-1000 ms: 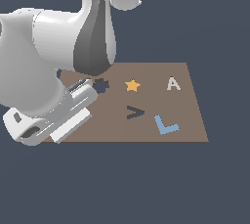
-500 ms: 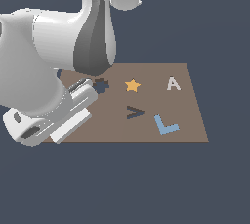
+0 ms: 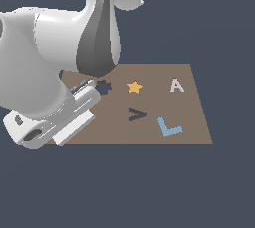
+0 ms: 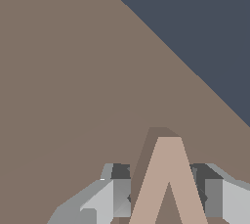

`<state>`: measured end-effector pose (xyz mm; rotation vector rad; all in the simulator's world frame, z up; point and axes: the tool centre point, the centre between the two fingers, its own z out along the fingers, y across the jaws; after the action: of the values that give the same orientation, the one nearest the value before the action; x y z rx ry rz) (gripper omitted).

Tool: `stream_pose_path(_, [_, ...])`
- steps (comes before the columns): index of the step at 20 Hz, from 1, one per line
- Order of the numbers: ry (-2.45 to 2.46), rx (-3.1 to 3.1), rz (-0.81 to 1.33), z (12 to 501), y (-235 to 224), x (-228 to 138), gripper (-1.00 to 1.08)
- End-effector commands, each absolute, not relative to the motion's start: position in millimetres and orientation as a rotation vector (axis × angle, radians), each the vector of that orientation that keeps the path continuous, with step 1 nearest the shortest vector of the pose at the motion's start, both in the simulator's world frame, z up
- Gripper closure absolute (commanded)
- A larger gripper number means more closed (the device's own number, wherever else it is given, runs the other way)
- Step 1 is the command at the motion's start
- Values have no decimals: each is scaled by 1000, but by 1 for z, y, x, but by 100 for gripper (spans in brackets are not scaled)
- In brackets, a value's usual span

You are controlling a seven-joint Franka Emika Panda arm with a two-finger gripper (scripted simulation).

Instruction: Insert a designated object into the corresponding slot on a board.

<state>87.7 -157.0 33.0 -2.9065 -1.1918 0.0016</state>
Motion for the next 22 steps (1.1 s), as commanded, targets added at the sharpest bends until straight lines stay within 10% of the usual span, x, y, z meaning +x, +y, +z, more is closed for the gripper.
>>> stream_pose_path(1, [-1232,-2890,1,33,-150,90,108])
stream_pose_path(22, [-2088,-2349,-1,39,10,73,108])
